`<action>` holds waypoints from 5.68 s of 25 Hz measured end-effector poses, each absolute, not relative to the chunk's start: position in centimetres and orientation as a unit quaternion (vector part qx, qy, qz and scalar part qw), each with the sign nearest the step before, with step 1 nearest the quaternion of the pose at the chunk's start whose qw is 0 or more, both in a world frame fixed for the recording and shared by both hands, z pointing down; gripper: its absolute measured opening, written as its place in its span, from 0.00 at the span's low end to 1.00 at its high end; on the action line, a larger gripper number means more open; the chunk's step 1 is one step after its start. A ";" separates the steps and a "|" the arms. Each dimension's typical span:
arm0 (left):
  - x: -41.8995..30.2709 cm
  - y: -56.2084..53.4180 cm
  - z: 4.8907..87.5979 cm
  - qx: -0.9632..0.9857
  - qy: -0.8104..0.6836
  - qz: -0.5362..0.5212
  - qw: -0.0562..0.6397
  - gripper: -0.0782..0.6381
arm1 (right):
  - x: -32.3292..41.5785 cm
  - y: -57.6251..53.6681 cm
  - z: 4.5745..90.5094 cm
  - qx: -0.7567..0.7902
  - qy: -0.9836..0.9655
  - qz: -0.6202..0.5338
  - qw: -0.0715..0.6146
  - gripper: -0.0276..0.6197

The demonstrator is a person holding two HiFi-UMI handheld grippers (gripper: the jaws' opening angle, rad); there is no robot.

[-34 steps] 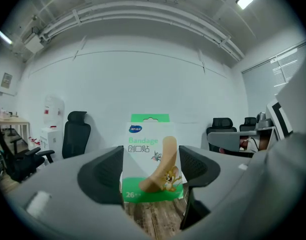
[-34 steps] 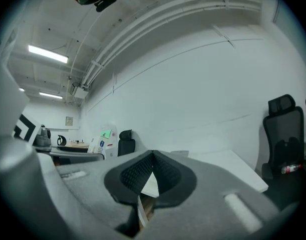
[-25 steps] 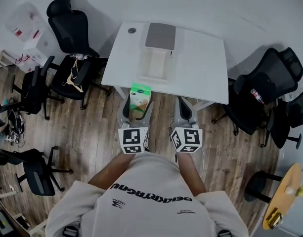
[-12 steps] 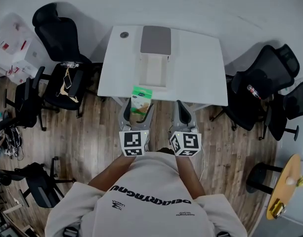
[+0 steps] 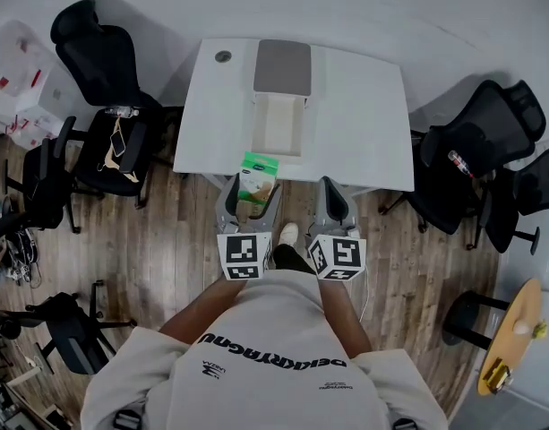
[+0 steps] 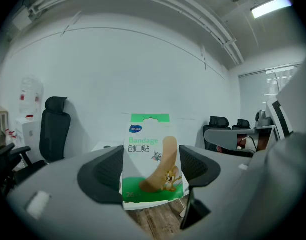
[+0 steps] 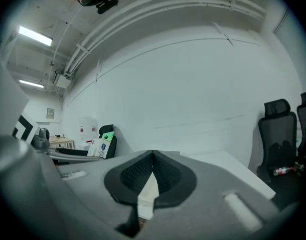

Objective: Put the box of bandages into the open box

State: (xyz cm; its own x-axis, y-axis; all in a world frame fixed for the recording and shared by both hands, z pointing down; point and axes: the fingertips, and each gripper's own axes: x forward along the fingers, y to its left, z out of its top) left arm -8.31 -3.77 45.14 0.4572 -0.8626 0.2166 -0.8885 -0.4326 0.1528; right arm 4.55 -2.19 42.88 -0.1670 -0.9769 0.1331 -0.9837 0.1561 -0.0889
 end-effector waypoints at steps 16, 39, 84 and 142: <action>-4.4 -12.1 46.7 0.825 -0.543 0.066 0.140 0.61 | 8.3 -11.1 44.5 0.623 -0.776 0.090 0.029 0.04; -1.4 -17.3 48.6 0.799 -0.573 0.091 0.157 0.61 | 10.5 -16.9 46.7 0.592 -0.796 0.121 0.034 0.04; 0.1 -23.2 58.4 0.785 -0.550 0.193 0.209 0.60 | 11.1 -19.4 51.7 0.619 -0.766 0.163 0.052 0.04; 0.5 -27.4 70.6 0.725 -0.536 0.314 0.297 0.60 | 11.9 -20.8 53.3 0.624 -0.759 0.179 0.059 0.04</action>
State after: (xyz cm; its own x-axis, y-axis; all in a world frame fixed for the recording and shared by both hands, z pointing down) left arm 0.47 -27.43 70.56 0.2284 -0.5913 0.7734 -0.9640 -0.2485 0.0947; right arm 11.88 -20.75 53.32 -0.2154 -0.9248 0.3135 -0.9673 0.1581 -0.1982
